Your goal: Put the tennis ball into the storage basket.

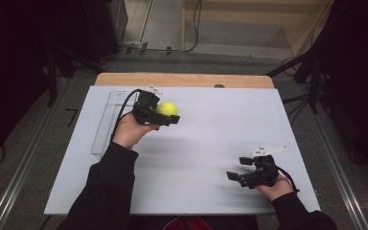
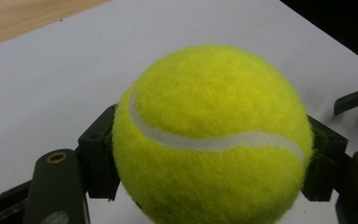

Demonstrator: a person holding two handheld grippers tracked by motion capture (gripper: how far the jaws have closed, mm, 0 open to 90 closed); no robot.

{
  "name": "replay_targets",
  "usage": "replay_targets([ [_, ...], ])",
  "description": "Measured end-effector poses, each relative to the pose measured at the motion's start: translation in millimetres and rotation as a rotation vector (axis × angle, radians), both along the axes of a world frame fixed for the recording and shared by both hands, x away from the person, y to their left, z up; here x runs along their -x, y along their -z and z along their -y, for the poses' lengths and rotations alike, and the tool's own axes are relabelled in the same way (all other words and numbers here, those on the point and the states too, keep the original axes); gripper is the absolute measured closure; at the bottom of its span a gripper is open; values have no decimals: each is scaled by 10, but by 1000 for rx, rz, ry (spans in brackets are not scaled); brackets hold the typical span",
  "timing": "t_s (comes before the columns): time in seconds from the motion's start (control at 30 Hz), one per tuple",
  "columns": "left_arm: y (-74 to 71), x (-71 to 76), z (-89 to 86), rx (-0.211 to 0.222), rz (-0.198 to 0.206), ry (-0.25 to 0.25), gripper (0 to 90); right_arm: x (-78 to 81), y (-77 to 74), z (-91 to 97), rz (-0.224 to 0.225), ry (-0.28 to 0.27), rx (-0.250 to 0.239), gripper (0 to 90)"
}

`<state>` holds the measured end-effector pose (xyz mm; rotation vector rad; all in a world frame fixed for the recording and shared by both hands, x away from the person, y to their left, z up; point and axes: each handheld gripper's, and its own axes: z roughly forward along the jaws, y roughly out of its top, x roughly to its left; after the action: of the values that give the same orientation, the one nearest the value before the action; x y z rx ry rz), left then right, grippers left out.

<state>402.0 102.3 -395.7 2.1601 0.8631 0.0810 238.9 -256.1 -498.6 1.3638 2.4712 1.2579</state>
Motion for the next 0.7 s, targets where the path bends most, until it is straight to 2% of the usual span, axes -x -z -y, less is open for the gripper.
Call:
replay_targets([
  [0.7,-25,-82,-282,-2,-5,-67,257,2,-2,-7,1,1,-4,122],
])
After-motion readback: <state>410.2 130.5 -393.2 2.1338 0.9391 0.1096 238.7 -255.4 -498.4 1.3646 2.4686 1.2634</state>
